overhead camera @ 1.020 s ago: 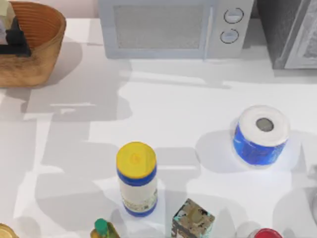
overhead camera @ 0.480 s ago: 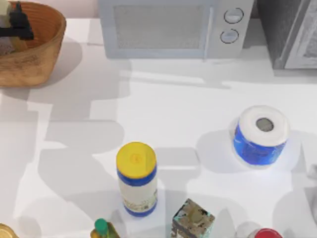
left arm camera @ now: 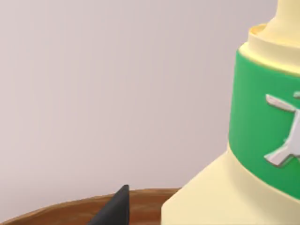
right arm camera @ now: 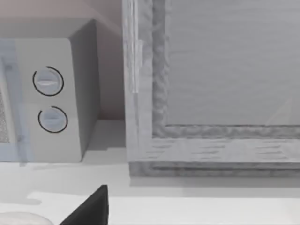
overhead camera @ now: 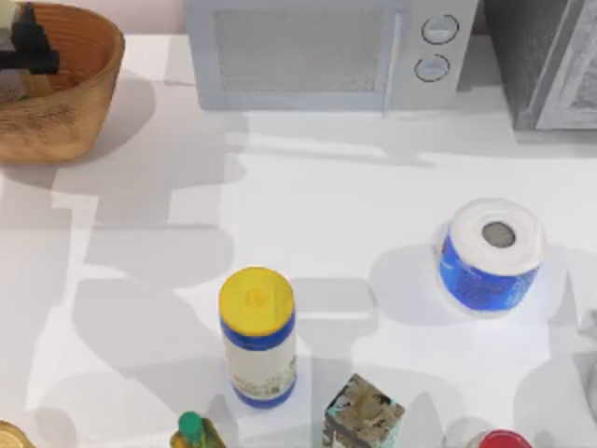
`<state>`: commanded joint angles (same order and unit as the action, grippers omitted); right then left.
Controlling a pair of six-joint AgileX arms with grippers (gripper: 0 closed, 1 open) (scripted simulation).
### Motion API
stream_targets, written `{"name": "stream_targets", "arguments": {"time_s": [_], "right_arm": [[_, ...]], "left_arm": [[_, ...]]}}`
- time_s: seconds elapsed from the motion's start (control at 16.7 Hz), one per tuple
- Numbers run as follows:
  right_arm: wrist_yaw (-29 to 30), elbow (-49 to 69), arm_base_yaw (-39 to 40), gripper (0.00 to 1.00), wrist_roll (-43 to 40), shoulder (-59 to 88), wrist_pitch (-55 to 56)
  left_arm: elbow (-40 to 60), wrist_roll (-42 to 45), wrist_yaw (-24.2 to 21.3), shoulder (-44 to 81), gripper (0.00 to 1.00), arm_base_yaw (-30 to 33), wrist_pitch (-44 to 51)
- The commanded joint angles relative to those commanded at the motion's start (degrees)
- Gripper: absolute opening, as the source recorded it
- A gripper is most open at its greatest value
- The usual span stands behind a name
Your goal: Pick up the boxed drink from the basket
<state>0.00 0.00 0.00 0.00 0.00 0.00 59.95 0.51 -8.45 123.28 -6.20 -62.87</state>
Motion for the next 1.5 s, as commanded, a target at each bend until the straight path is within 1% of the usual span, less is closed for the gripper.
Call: {"name": "stream_targets", "arguments": {"time_s": [0.54, 0.6, 1.14, 1.32, 1.5], "right_arm": [[0.0, 0.0, 0.0, 1.0, 0.0, 0.0, 0.0], [0.0, 0.0, 0.0, 1.0, 0.0, 0.0, 0.0], [0.0, 0.0, 0.0, 1.0, 0.0, 0.0, 0.0], [0.0, 0.0, 0.0, 1.0, 0.0, 0.0, 0.0], [0.0, 0.0, 0.0, 1.0, 0.0, 0.0, 0.0]], "left_arm": [[0.0, 0.0, 0.0, 0.0, 0.02, 0.0, 0.0], [0.0, 0.0, 0.0, 0.0, 0.0, 0.0, 0.0], [-0.03, 0.19, 0.0, -1.27, 0.0, -0.34, 0.23], [0.87, -0.04, 0.04, -2.41, 0.0, -0.35, 3.3], [3.57, 0.0, 0.1, -5.67, 0.0, -0.33, 8.94]]}}
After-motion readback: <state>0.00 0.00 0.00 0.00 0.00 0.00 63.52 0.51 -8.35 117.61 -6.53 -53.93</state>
